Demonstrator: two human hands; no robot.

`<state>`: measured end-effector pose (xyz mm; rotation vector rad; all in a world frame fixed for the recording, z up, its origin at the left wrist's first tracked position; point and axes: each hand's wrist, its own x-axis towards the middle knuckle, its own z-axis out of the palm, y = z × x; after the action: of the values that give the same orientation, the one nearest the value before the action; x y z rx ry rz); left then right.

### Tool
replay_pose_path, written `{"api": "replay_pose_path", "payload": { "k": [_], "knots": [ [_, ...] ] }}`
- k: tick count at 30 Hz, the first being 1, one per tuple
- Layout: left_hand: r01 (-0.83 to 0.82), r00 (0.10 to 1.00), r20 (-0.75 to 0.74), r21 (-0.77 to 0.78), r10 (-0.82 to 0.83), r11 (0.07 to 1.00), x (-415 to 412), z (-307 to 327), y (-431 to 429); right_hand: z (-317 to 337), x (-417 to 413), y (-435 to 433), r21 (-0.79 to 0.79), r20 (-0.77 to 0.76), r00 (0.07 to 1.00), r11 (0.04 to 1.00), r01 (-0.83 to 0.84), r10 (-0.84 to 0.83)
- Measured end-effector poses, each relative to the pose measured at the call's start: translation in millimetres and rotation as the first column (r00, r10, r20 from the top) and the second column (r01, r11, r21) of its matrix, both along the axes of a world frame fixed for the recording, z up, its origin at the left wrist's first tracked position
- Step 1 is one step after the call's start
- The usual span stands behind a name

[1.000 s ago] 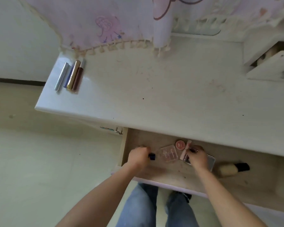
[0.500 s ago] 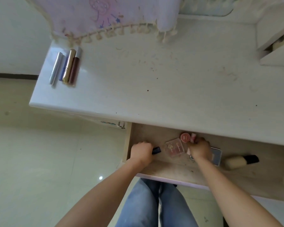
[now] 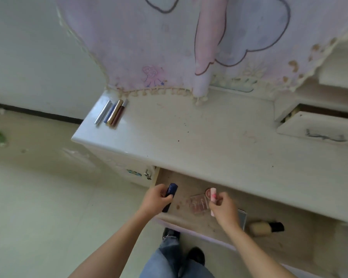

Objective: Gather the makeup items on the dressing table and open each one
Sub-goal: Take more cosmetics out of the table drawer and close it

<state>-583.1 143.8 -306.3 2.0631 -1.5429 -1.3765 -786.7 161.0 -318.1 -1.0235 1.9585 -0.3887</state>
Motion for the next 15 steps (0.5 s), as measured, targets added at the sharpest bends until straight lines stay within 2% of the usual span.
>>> {"api": "replay_pose_path", "payload": {
  "k": [5, 11, 15],
  "knots": [
    [-0.094, 0.994, -0.056, -0.084, 0.09, 0.992, 1, 47, -2, 50, 6, -18, -0.144, 0.037, 0.994, 0.985, -0.099, 0.105],
    [-0.194, 0.98, -0.086, -0.209, 0.18, 0.958, 9, 99, -14, 98, 11, -36, -0.291, -0.042, 0.971, 0.927, -0.237, 0.235],
    [-0.236, 0.972, -0.08, -0.306, 0.222, 0.923, 17, 119, -20, 114, 16, -45, -0.351, -0.059, 0.966, 0.9, -0.257, 0.253]
  ]
}}
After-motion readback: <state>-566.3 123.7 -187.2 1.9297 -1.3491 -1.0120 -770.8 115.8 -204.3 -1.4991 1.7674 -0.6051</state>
